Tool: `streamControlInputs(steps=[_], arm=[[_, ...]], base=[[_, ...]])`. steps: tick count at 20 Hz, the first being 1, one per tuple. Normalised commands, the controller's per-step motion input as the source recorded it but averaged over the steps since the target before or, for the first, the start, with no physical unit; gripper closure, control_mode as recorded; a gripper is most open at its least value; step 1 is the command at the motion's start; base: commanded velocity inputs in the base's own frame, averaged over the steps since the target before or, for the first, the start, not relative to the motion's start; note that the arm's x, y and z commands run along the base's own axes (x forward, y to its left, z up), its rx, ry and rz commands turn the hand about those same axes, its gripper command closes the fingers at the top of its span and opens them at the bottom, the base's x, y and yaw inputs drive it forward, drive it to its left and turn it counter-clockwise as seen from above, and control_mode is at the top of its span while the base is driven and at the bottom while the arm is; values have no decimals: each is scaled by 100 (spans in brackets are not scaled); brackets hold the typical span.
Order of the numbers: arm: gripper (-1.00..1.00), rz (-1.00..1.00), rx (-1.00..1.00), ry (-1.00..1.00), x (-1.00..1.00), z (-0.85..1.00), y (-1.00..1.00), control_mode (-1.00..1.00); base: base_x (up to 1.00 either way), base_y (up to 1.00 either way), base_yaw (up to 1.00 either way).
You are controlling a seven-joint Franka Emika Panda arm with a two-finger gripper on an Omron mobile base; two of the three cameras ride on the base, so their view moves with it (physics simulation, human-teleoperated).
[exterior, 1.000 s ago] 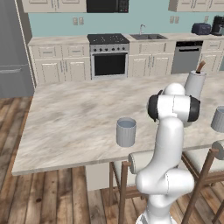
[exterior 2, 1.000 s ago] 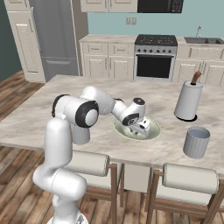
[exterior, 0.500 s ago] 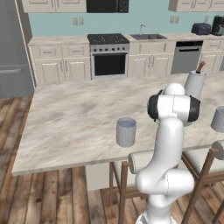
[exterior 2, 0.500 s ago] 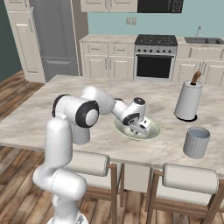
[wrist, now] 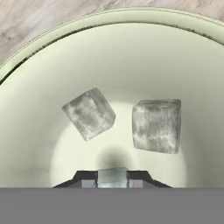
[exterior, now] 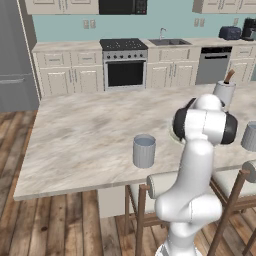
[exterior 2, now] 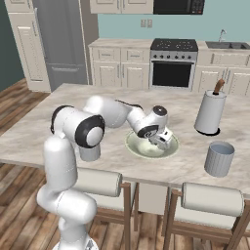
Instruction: There are four ice cubes in the ice bowl. Place two ice cubes in each glass of water.
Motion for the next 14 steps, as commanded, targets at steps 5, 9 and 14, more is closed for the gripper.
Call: streamControlInputs(steps=[5, 9, 14], arm=[[100, -17, 0, -5, -56, 73, 1, -100], [100, -38, -1, 3, -63, 51, -31, -100], [100, -51, -3, 12, -51, 44, -51, -100]], base=[[0, 0, 0], [0, 0, 0], [0, 0, 0]])
